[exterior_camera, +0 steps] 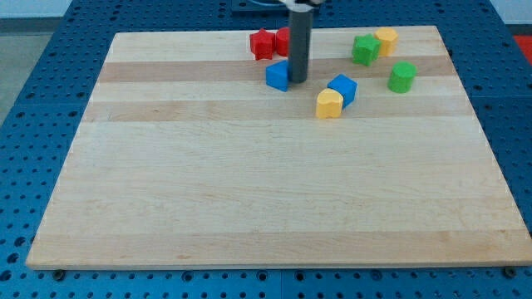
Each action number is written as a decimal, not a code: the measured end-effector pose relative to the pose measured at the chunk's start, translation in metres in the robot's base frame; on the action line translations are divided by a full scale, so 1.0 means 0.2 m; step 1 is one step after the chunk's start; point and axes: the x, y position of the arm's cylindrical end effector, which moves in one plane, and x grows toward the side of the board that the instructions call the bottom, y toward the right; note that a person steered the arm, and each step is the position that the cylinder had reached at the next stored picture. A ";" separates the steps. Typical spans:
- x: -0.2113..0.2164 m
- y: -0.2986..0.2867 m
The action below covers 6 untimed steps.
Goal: Slide the blue cube closer to the blue triangle
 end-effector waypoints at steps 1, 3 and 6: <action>0.01 0.01; 0.01 0.38; 0.15 0.62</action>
